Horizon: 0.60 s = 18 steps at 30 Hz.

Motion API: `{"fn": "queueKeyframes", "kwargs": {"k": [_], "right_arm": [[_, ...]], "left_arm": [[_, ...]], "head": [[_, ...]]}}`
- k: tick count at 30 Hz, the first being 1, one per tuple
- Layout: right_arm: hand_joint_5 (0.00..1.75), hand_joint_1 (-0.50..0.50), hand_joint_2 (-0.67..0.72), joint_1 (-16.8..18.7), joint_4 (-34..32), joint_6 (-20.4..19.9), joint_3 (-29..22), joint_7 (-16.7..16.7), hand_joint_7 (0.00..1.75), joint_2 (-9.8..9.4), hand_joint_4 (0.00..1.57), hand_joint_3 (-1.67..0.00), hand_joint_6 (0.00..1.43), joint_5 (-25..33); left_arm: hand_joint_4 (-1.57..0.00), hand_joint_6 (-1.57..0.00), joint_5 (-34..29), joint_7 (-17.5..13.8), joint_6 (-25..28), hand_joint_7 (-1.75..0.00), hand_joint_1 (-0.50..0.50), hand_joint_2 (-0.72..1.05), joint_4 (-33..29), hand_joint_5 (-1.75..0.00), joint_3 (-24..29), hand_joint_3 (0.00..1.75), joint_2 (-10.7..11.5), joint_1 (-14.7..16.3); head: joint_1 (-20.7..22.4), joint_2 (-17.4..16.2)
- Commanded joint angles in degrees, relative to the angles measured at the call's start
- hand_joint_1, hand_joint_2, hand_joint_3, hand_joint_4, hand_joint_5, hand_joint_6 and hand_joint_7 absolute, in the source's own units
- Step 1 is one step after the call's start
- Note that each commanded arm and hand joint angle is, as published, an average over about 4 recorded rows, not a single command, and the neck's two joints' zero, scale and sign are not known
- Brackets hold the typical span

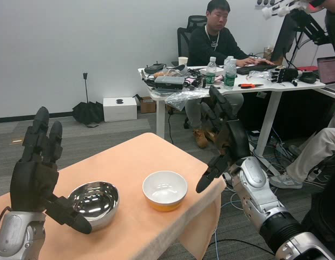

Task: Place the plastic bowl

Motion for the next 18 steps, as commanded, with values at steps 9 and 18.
{"fn": "queueKeyframes", "kwargs": {"k": [9,18], "right_arm": [[0.0,-0.42,0.66,2.03,-1.98,-5.12,-0.69,-2.61,0.0,-0.12,0.0,0.0,0.0,-0.4],[0.0,-0.43,0.66,2.38,-2.09,-5.1,-0.34,-2.61,0.0,-0.16,0.0,0.0,0.0,-0.4]], "left_arm": [[0.0,0.0,-0.31,-0.14,-0.13,-0.07,-0.5,-0.72,-0.38,0.0,0.43,0.09,0.15,0.14],[0.0,0.0,-0.31,-0.14,-0.13,-0.07,-0.5,-0.72,-0.38,0.0,0.47,0.09,0.15,0.14]], "head": [[0.1,0.16],[0.0,0.15]]}}
